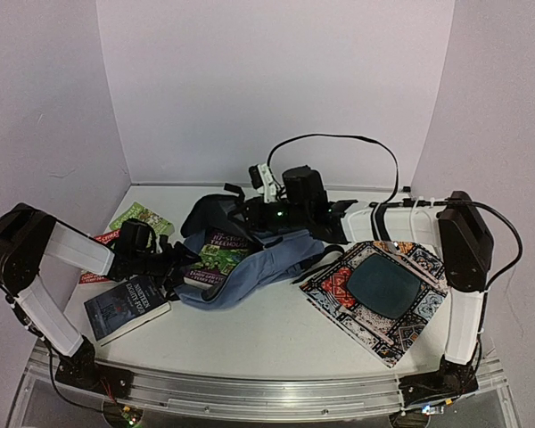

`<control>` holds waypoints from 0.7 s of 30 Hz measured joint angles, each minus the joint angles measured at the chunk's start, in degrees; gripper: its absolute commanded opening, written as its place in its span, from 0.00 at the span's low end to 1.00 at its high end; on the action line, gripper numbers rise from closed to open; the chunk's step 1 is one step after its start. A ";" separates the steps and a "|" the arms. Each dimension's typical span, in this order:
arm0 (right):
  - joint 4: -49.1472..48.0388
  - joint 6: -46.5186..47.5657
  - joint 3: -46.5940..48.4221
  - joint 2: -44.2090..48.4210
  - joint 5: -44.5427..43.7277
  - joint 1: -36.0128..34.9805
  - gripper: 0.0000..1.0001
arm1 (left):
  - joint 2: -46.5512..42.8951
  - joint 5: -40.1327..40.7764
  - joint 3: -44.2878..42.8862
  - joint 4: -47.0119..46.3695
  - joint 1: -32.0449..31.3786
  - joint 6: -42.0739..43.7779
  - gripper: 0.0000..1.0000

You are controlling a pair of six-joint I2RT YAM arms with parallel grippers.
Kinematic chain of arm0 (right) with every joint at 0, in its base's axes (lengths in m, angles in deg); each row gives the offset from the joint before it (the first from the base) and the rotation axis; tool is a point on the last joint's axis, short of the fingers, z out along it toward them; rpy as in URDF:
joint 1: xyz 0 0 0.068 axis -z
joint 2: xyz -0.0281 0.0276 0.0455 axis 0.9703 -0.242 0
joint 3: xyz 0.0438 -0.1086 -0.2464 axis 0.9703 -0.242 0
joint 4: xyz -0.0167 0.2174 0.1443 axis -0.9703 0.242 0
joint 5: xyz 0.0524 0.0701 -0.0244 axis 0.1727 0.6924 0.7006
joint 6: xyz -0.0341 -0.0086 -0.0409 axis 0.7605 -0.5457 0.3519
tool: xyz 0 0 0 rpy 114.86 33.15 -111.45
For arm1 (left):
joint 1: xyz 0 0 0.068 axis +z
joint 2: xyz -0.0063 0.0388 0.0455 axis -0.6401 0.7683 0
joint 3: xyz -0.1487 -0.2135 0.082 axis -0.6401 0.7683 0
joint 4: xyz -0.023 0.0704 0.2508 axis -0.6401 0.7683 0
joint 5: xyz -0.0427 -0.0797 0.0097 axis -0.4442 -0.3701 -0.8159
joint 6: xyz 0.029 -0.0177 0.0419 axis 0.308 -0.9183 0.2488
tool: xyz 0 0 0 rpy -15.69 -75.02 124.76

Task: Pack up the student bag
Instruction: Adjust the book in the largest pocket of the bag.

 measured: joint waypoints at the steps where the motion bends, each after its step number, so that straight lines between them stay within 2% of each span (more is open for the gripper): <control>1: -0.10 -0.04 0.00 -0.05 0.03 -0.05 0.00 | 0.45 0.00 -0.44 0.41 -0.16 -0.08 0.62; 7: -0.52 -0.25 0.00 -0.39 0.35 -0.62 0.00 | 1.42 -0.05 -2.24 4.46 -0.99 0.79 0.15; 10: -0.68 -0.23 0.00 -0.41 0.73 -1.05 0.00 | 0.61 -0.97 -4.22 5.46 -1.61 3.36 0.01; 21: -0.70 0.02 0.23 -0.44 2.75 -2.54 0.00 | -0.18 -0.11 -12.15 8.11 -1.87 12.75 0.01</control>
